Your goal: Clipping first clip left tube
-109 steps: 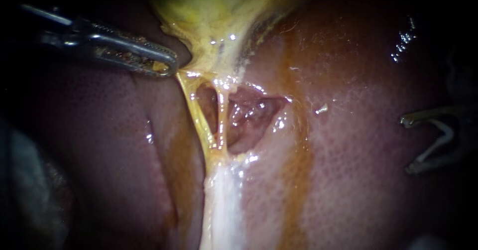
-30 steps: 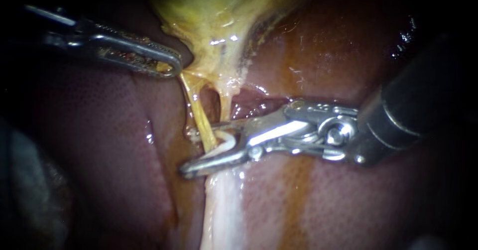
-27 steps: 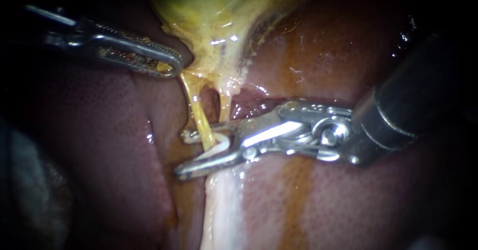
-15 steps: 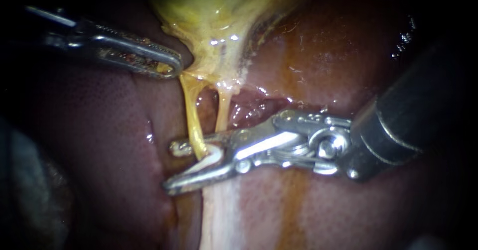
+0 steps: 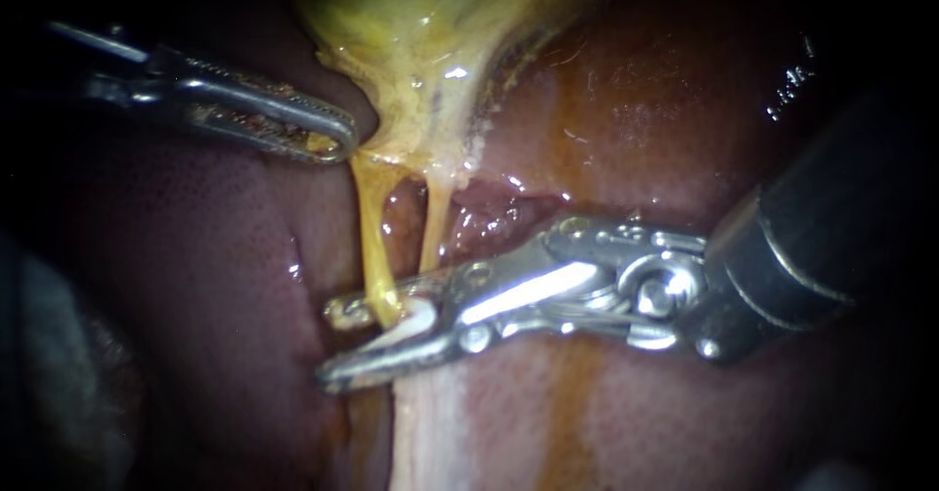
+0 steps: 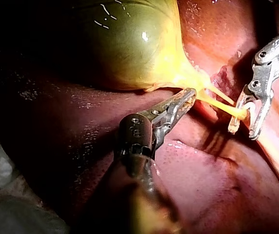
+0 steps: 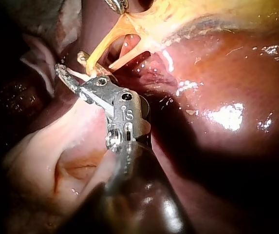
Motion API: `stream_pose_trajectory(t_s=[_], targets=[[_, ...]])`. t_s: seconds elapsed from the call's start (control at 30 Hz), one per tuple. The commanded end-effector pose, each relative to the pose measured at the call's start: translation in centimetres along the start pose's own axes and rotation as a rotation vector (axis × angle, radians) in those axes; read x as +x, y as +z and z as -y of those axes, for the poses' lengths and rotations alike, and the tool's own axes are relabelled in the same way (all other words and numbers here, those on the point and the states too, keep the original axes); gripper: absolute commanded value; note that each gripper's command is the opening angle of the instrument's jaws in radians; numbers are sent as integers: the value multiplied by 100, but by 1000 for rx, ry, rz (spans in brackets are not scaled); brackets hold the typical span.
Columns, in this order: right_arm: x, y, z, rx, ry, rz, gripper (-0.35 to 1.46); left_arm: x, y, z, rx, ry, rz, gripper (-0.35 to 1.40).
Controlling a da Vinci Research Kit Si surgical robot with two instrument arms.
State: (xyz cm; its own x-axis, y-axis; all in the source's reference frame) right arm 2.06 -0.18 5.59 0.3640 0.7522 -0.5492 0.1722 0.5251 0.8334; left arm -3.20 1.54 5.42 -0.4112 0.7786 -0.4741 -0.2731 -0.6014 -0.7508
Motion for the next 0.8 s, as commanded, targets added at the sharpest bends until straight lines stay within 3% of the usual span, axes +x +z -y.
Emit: stream_pose_trajectory(t_s=[0.03,0.27,0.37,0.8], targets=[[0,0,0,1,-1,0,4,0,0,0,0,0,0,-35],[-1,-2,0,-1,-1,-1,-16,0,0,0,0,0,0,-35],[-2,-5,1,0,16,0,-35,0,0,0,0,0,0,-35],[-8,-9,3,0,31,9,-35,1,1,0,0,0,0,-35]])
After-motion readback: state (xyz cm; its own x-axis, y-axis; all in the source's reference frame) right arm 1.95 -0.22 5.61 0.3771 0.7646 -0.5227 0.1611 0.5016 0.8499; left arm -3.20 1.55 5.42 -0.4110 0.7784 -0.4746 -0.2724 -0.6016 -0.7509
